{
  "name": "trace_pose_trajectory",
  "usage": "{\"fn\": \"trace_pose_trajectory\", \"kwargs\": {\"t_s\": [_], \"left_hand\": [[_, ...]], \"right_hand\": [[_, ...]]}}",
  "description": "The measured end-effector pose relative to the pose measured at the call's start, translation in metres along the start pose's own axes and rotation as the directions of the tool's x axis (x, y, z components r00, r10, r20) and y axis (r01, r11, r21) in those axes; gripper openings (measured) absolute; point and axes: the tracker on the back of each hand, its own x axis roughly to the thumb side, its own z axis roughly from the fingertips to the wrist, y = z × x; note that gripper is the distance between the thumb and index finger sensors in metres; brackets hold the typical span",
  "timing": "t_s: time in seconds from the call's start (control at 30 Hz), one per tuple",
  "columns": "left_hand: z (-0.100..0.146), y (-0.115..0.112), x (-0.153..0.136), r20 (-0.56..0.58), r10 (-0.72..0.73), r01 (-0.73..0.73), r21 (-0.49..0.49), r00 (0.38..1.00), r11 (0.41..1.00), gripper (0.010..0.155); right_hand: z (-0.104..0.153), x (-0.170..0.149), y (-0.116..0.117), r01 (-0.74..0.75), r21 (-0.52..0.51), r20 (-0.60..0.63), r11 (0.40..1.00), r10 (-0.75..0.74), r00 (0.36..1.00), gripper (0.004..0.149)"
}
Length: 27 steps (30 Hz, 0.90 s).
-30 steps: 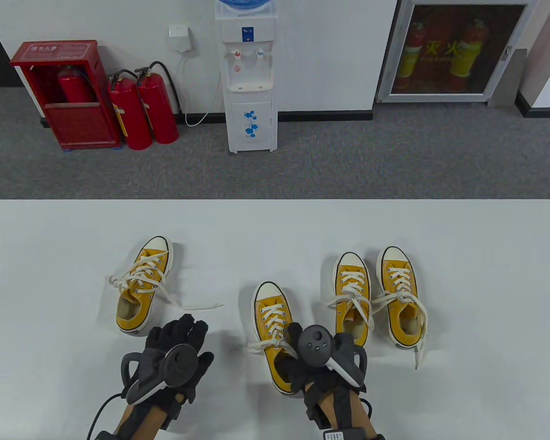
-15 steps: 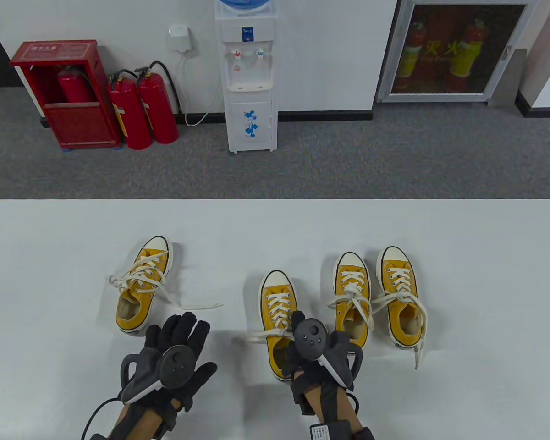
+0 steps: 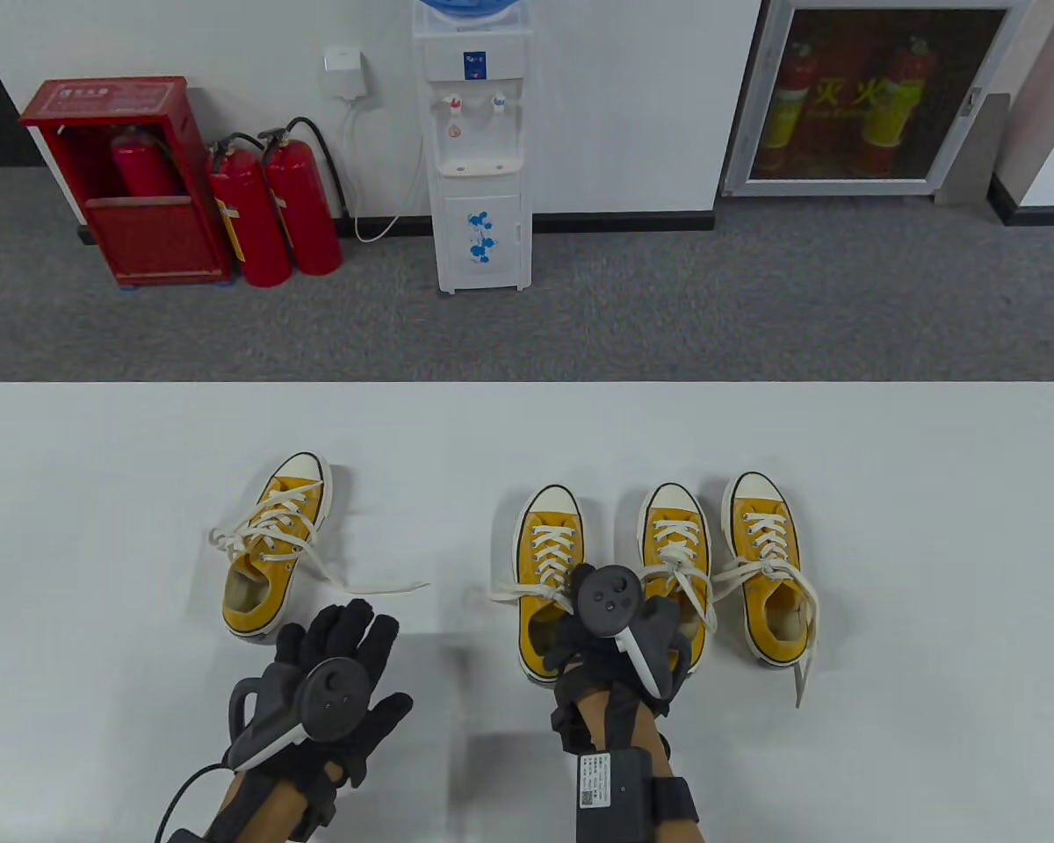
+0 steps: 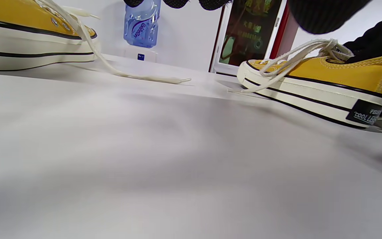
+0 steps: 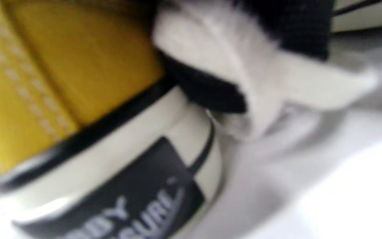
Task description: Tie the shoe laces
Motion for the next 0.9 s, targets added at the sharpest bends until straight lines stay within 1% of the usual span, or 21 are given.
{"fn": "trace_pose_trajectory", "kwargs": {"t_s": [0.13,0.27,0.33,0.47,0.5,0.53,0.6,0.67,0.77,0.8,0.87,0.9], "left_hand": [[0.000,0.000,0.000,-0.002,0.004,-0.004,-0.007,1.000,1.000,0.085],[0.001,0.001,0.000,-0.003,0.008,-0.008,0.001,1.000,1.000,0.085],[0.001,0.002,-0.001,-0.004,0.013,-0.013,0.008,1.000,1.000,0.085],[0.001,0.002,-0.002,-0.007,0.016,-0.016,0.007,1.000,1.000,0.085],[0.001,0.003,-0.002,-0.007,0.013,-0.013,0.006,1.000,1.000,0.085],[0.002,0.005,-0.002,-0.009,0.009,-0.009,0.010,1.000,1.000,0.085],[0.003,0.008,-0.003,-0.006,0.020,-0.019,0.037,1.000,0.999,0.085],[0.004,0.009,-0.003,-0.004,0.037,-0.037,0.040,0.999,0.998,0.085],[0.005,0.009,-0.004,-0.005,0.040,-0.040,0.047,0.999,0.998,0.084],[0.005,0.009,-0.003,-0.006,0.038,-0.038,0.045,0.999,0.998,0.084],[0.005,0.009,-0.003,-0.006,0.038,-0.038,0.049,0.999,0.998,0.084],[0.005,0.009,-0.003,-0.005,0.040,-0.040,0.051,0.999,0.998,0.084]], "right_hand": [[0.004,0.000,-0.002,-0.060,-0.016,0.007,0.998,0.060,0.998,0.066],[0.009,-0.001,-0.007,-0.016,-0.010,0.037,1.000,0.016,0.999,0.074],[0.015,-0.001,-0.015,0.010,-0.016,0.062,1.000,-0.009,0.998,0.076],[0.032,-0.002,-0.042,0.087,-0.042,0.141,0.995,-0.080,0.987,0.076],[0.035,-0.002,-0.046,0.105,-0.030,0.166,0.994,-0.098,0.981,0.076],[0.040,-0.003,-0.052,0.127,0.010,0.200,0.992,-0.127,0.972,0.078],[0.049,-0.005,-0.060,0.132,0.032,0.227,0.991,-0.136,0.964,0.081],[0.057,-0.009,-0.065,0.097,-0.003,0.274,0.995,-0.092,0.957,0.082],[0.067,-0.019,-0.067,0.001,-0.078,0.337,0.997,0.026,0.941,0.084],[0.068,-0.021,-0.066,-0.023,-0.089,0.350,0.996,0.053,0.935,0.085],[0.068,-0.027,-0.060,-0.051,-0.067,0.379,0.996,0.073,0.923,0.085],[0.069,-0.030,-0.056,-0.080,-0.077,0.379,0.994,0.103,0.920,0.086]]}}
